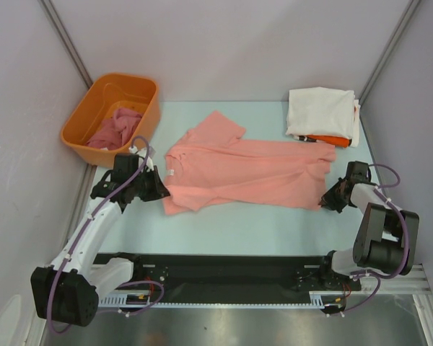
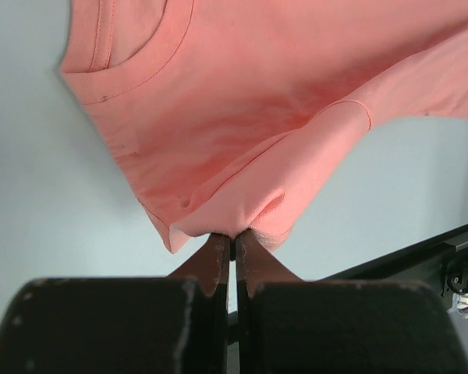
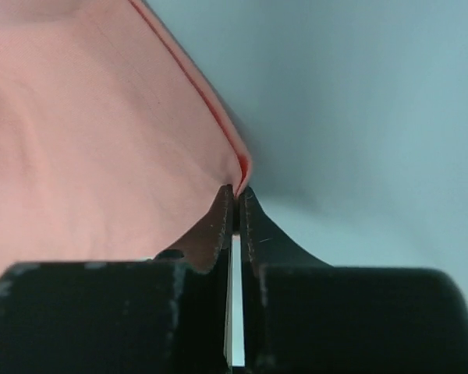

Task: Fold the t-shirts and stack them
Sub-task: Fold the tshirt

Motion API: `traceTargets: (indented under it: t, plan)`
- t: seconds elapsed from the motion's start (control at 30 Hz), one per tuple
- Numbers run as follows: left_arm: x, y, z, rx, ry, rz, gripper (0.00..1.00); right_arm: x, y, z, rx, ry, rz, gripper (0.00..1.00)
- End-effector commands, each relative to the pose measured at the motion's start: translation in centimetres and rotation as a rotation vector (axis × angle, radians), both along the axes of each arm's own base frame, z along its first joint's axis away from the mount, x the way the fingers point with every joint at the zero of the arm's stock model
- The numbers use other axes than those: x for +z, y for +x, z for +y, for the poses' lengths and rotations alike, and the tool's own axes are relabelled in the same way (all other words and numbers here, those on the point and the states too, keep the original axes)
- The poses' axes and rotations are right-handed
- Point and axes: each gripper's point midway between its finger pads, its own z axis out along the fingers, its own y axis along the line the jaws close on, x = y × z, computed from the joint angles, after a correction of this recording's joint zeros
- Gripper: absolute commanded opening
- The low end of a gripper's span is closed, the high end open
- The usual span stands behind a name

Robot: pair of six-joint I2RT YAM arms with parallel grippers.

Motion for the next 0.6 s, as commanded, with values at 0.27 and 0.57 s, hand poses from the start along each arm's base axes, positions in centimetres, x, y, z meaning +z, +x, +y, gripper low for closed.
traceTargets:
  t: [0.27, 0.57]
  plan:
    - [6.4, -1.0, -0.5, -0.012, -0.063, -0.109, 0.00, 14.1, -1.2, 1.5, -0.025, 0.015, -0.314, 0.00]
    - [5.3, -6.4, -0.6, -0.057, -0.085, -0.013, 0.00, 20.9, -8.6, 0.4, -0.155, -0.125, -0.425, 0.00]
